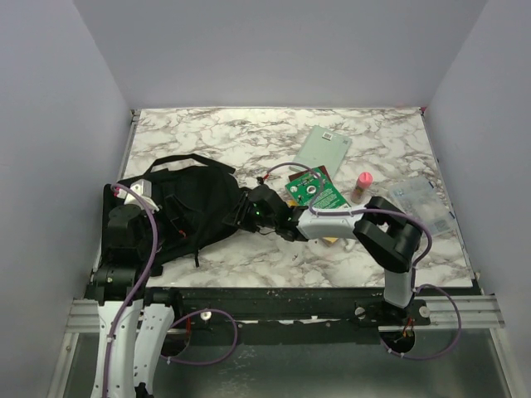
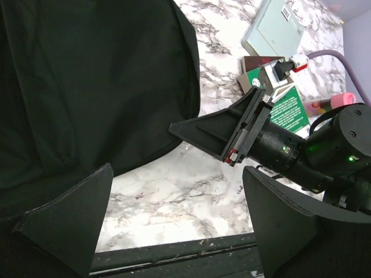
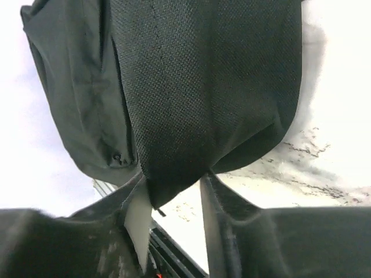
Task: Pack the student bag
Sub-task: Move the student bag to the center of the board.
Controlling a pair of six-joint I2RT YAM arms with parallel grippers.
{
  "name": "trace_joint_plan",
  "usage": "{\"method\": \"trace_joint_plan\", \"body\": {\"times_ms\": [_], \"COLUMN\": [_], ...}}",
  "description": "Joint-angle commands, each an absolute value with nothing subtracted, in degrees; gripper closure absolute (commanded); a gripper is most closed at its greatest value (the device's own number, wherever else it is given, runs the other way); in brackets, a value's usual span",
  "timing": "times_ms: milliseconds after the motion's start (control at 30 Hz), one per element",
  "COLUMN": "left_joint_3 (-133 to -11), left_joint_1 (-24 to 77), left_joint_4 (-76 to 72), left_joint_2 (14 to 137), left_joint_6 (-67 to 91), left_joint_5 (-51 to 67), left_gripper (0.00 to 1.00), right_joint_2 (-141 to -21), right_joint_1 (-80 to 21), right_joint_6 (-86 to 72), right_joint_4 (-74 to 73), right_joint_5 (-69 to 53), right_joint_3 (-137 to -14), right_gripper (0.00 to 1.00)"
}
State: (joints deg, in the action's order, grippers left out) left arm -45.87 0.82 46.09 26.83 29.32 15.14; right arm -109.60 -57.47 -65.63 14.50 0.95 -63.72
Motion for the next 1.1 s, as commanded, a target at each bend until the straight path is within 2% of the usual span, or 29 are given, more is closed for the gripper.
{"method": "trace_joint_plan", "body": {"times_ms": [0, 100, 133, 400, 633, 900, 1067], "left_joint_3": [-42.7, -39.9, -38.8, -34.7, -22.0, -18.3, -16.7], "left_joint_1": [0.5, 0.5, 0.5, 0.5, 0.5, 0.5, 0.5], "left_joint_4": [45.5, 44.8, 44.2, 40.2, 27.5, 23.5, 22.8], "left_joint_2": [27.3, 28.9, 29.7, 36.8, 38.9, 39.4, 39.1], "left_joint_6": [37.9, 42.1, 43.5, 50.6, 67.8, 70.9, 71.5], "left_joint_5": [17.1, 18.2, 19.1, 22.4, 29.5, 26.1, 28.2], "left_gripper": [0.05, 0.05, 0.05, 0.06, 0.11, 0.17, 0.20], "right_joint_2": [-110.7, -110.0, -109.3, -97.8, -91.1, -89.1, -89.2], "right_joint_1": [-56.2, -54.3, -53.7, -48.6, -46.5, -46.5, -46.6], "right_joint_6": [-65.9, -66.5, -66.6, -66.7, -67.4, -63.5, -60.1], "right_joint_4": [14.6, 15.3, 15.8, 18.9, 24.5, 24.8, 25.0], "right_joint_5": [3.5, 0.4, -1.2, -3.0, -3.6, -2.0, -1.0], "right_joint_3": [-64.7, -63.1, -62.3, -52.0, -44.9, -42.5, -41.3], "right_gripper": [0.71, 0.95, 0.99, 0.99, 0.99, 0.99, 0.97]}}
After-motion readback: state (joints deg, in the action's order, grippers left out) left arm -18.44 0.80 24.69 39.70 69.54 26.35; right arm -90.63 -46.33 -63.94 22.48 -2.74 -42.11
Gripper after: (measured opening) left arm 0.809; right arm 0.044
